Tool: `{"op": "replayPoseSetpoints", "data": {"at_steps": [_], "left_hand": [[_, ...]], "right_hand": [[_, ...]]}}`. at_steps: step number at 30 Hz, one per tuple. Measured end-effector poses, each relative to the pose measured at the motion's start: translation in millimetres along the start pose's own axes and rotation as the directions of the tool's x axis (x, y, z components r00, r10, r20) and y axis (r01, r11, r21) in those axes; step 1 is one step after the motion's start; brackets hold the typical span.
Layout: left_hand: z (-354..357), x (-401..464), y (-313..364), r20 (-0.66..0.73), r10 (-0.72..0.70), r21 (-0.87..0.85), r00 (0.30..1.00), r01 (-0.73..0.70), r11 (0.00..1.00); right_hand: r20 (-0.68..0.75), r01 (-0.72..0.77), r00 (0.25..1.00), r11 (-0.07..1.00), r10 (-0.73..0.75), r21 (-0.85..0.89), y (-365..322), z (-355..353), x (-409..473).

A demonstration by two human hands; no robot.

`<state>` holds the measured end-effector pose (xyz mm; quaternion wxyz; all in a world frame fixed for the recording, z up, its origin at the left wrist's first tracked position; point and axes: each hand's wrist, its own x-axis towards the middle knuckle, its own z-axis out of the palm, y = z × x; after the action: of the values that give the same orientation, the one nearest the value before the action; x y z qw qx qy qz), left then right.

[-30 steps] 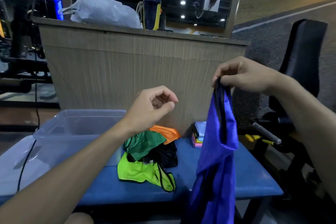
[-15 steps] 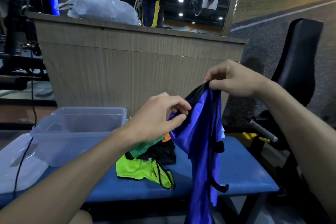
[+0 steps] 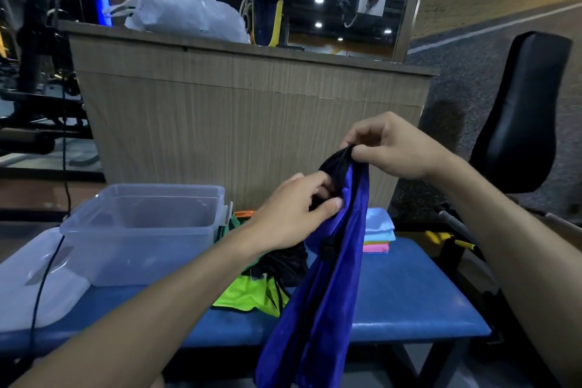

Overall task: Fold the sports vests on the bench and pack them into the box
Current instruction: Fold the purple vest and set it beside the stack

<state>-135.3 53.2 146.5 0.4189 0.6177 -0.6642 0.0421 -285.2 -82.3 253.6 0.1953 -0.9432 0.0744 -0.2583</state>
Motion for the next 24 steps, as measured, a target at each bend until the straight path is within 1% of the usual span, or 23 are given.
{"op": "replayPoseSetpoints", "data": {"at_steps": [2, 5, 6, 8, 10, 14, 17, 18, 19, 20, 22, 23, 24], "left_hand": [[6, 2, -4, -0.072, -0.017, -0.072, 0.997, 0.011, 0.997], [6, -1, -5, -0.164, -0.003, -0.024, 0.986, -0.001, 1.0], [4, -2, -5, -0.184, 0.001, -0.02, 0.983, -0.004, 1.0], [-2, -3, -4, -0.183, -0.019, -0.076, 0.983, 0.005, 0.997], [-8, -3, -2, -0.098, -0.054, -0.154, 0.994, 0.038, 0.987], [-13, -1, -5, 0.098, -0.036, -0.157, 0.995, 0.051, 0.986], [-16, -3, -11, 0.234, -0.04, -0.184, 0.971, 0.085, 0.979], [-17, -4, -12, 0.272, -0.037, -0.162, 0.961, 0.084, 0.983], [-18, -5, -13, 0.301, -0.026, -0.104, 0.953, 0.059, 0.993], [-19, -4, -13, 0.317, -0.008, -0.007, 0.948, 0.011, 1.0], [-20, -4, -12, 0.314, 0.024, 0.217, 0.949, -0.097, 0.971], [-21, -3, -11, 0.298, 0.042, 0.263, 0.954, -0.125, 0.957], [-21, -4, -11, 0.273, 0.059, 0.249, 0.96, -0.13, 0.96]], "right_hand": [[-0.009, -0.022, 1.0, 1.0, 0.022, 0.002, 6, 2, -2], [-0.04, -0.076, 0.996, 0.997, 0.077, 0.02, 18, 2, -6], [-0.046, -0.093, 0.995, 0.995, 0.094, 0.026, 22, 2, -8], [-0.058, -0.121, 0.991, 0.992, 0.123, 0.037, 30, 3, -11], [-0.066, -0.149, 0.986, 0.987, 0.152, 0.055, 35, 5, -13], [-0.064, -0.185, 0.98, 0.981, 0.189, 0.066, 41, 7, -17], [-0.081, -0.209, 0.973, 0.974, 0.216, 0.093, 43, 5, -20], [-0.086, -0.214, 0.971, 0.971, 0.224, 0.104, 44, 4, -20], [-0.087, -0.219, 0.97, 0.969, 0.229, 0.111, 43, 4, -20], [-0.083, -0.222, 0.969, 0.969, 0.231, 0.112, 43, 3, -20], [-0.072, -0.225, 0.97, 0.969, 0.233, 0.106, 42, 3, -20], [-0.071, -0.227, 0.969, 0.969, 0.235, 0.101, 41, 3, -20], [-0.073, -0.23, 0.969, 0.968, 0.237, 0.096, 42, 4, -20]]}}
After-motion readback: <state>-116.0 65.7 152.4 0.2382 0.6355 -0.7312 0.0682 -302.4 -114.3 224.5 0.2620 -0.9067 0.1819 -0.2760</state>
